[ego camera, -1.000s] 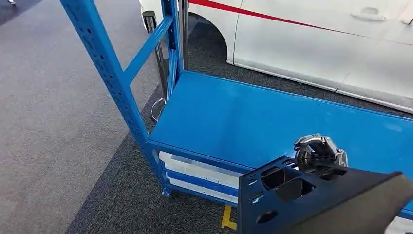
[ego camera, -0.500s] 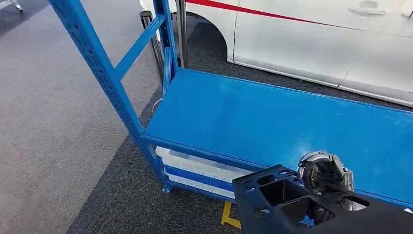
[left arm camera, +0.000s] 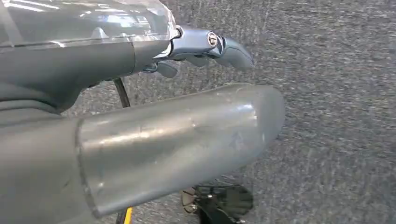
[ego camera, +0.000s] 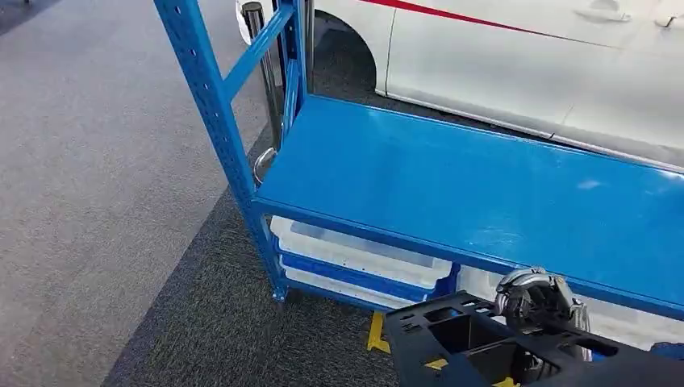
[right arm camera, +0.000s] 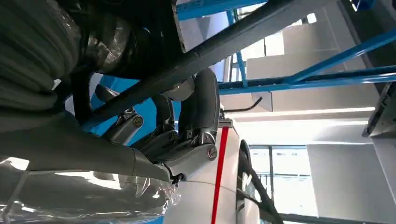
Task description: Take the parts from the cabinet and place them on the table.
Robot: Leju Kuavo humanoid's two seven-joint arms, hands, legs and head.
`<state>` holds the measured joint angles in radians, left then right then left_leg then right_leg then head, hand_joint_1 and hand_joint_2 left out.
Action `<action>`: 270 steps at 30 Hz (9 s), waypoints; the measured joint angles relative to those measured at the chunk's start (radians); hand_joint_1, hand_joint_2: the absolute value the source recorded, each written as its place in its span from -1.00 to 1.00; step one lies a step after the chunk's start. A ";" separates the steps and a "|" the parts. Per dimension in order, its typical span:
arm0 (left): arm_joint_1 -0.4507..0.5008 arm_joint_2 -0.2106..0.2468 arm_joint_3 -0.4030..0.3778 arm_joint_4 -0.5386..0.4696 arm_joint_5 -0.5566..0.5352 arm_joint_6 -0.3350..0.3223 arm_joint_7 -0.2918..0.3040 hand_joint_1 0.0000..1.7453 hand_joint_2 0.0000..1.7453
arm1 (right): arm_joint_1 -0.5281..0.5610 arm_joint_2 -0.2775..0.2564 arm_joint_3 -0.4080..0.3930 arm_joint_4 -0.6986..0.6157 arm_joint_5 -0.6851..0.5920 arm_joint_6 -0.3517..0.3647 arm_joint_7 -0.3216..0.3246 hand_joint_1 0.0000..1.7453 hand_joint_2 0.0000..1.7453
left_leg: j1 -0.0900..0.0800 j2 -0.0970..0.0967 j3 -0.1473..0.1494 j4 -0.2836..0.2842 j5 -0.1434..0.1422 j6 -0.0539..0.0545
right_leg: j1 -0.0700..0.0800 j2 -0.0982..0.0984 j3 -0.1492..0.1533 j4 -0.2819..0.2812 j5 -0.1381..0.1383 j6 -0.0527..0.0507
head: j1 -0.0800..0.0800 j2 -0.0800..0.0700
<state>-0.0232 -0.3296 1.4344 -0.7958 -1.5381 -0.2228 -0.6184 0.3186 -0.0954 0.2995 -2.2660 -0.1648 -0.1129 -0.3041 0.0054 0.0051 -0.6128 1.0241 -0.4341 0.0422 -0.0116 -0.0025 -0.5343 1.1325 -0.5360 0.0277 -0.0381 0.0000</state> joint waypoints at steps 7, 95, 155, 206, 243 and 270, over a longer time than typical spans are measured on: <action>0.001 -0.006 0.000 0.000 -0.004 0.000 0.005 -1.00 -1.00 | 0.017 0.000 0.000 -0.004 0.000 -0.003 -0.011 1.00 1.00 | -0.001 -0.004 -0.017 -0.001 0.017 -0.041 | 0.004 -0.011 0.061 -0.167 0.033 -0.050 | 0.001 0.000; -0.011 0.151 -0.003 0.338 0.027 0.161 0.086 -1.00 -1.00 | 0.280 0.110 -0.166 0.106 -0.182 0.288 -0.243 1.00 1.00 | 0.012 0.092 0.119 -0.013 -0.096 -0.027 | 0.008 -0.079 -0.038 -0.089 0.044 -0.013 | 0.012 0.000; -0.027 -0.005 -0.002 0.114 0.079 0.125 0.095 -1.00 -1.00 | 0.345 0.183 -0.169 0.048 -0.206 0.394 -0.162 1.00 1.00 | 0.005 0.076 0.096 -0.019 -0.071 -0.014 | -0.001 -0.020 -0.074 -0.008 0.032 -0.009 | 0.009 0.000; 0.001 0.023 0.001 0.019 0.186 -0.019 0.163 -1.00 -1.00 | 0.132 -0.013 0.058 0.252 -0.163 0.260 -0.158 1.00 1.00 | 0.001 -0.062 0.063 0.009 -0.065 -0.033 | -0.002 0.134 -0.037 -0.098 0.043 -0.024 | 0.010 0.000; 0.009 -0.033 -0.031 0.065 0.186 0.081 0.121 -1.00 -1.00 | 0.293 -0.052 0.006 0.078 -0.197 0.166 -0.171 1.00 1.00 | 0.010 0.022 0.083 -0.021 -0.062 0.001 | -0.003 0.013 -0.169 0.166 -0.091 0.005 | 0.015 0.000; 0.078 -0.031 -0.128 0.055 0.287 0.065 0.138 -1.00 -1.00 | 0.315 -0.029 -0.022 0.056 -0.159 0.125 -0.172 1.00 1.00 | 0.013 -0.039 0.089 -0.025 -0.058 -0.009 | 0.000 0.098 -0.037 -0.086 0.033 -0.008 | 0.015 0.000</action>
<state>0.0548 -0.3609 1.3066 -0.7411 -1.2509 -0.1579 -0.4799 0.6340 -0.1247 0.2774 -2.2103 -0.3235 0.0118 -0.4761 0.0186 -0.0343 -0.5243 0.9991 -0.4921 0.0329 -0.0115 0.0953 -0.5710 1.0465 -0.5034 0.0194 -0.0236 -0.0004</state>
